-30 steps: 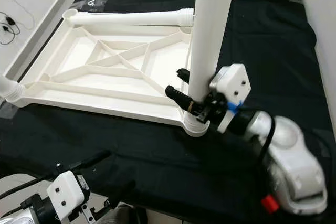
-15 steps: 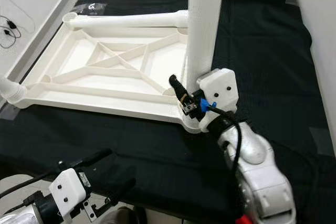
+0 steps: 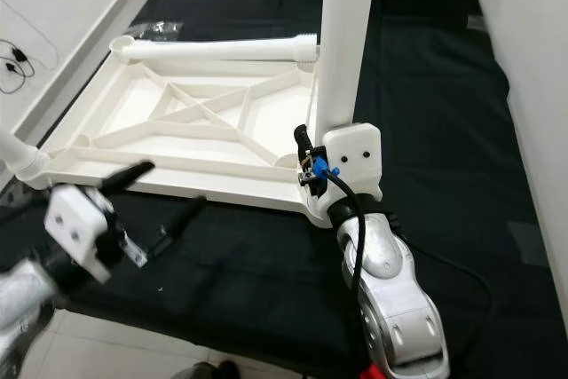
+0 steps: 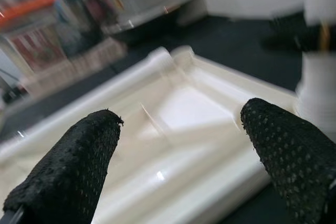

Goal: Building children table

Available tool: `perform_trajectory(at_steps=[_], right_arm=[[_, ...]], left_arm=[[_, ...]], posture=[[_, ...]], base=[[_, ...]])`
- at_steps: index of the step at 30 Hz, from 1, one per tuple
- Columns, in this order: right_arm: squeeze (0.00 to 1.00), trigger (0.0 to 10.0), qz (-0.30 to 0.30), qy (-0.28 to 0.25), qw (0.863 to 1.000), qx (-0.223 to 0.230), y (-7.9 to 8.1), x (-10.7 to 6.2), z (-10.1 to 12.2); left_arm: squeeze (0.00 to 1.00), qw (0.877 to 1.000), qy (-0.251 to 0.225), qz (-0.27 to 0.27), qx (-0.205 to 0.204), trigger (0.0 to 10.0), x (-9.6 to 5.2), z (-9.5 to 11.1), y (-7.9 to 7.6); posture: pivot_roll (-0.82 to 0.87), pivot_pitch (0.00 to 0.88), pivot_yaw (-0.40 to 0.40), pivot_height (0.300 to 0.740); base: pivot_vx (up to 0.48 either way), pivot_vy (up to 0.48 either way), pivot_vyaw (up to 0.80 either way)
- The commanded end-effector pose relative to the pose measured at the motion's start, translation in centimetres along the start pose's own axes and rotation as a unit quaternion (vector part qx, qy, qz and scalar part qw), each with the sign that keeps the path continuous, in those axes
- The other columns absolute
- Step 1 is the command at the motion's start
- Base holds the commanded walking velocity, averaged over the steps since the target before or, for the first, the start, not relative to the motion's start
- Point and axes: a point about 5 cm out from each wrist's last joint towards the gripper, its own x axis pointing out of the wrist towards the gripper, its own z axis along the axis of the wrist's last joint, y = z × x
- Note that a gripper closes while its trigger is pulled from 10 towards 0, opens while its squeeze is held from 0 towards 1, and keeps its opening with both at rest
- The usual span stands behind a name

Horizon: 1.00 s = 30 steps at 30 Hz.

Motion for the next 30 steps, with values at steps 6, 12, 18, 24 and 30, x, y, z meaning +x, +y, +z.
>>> perform_trajectory(at_steps=[6, 12, 18, 24, 30], right_arm=[[0.0, 10.0, -0.025, 0.106, 0.994, -0.007, 0.5, 0.6, -4.1], [0.0, 10.0, -0.022, 0.1, 0.995, -0.007, 1.0, 0.7, -4.0], [0.0, 10.0, -0.019, 0.094, 0.995, -0.002, 1.7, 0.7, -3.7], [0.0, 10.0, -0.019, 0.09, 0.996, 0.003, 2.1, 0.8, -3.6], [0.0, 10.0, -0.017, 0.087, 0.996, 0.007, 2.4, 0.8, -3.4]], left_arm=[[0.0, 0.986, -0.077, -0.074, -0.125, 10.0, 3.5, 3.5, 2.7], [0.0, 0.952, -0.134, -0.204, -0.186, 10.0, 6.0, 6.8, 3.8], [0.0, 0.905, -0.153, -0.319, -0.235, 10.0, 9.8, 9.1, 3.7], [0.0, 0.898, -0.117, -0.356, -0.23, 10.0, 12.6, 8.1, 2.7], [0.0, 0.896, -0.106, -0.367, -0.226, 10.0, 14.8, 7.5, 1.9]], posture=[[0.01, 0.17, 0.101, 0.74], [0.0, 0.166, 0.105, 0.74], [0.0, 0.172, 0.114, 0.74], [0.0, 0.176, 0.126, 0.74], [-0.01, 0.18, 0.134, 0.74]], base=[[0.0, 0.0, 0.0], [0.0, 0.0, 0.0], [0.0, 0.0, 0.0], [0.0, 0.0, 0.0], [0.0, 0.0, 0.0]])
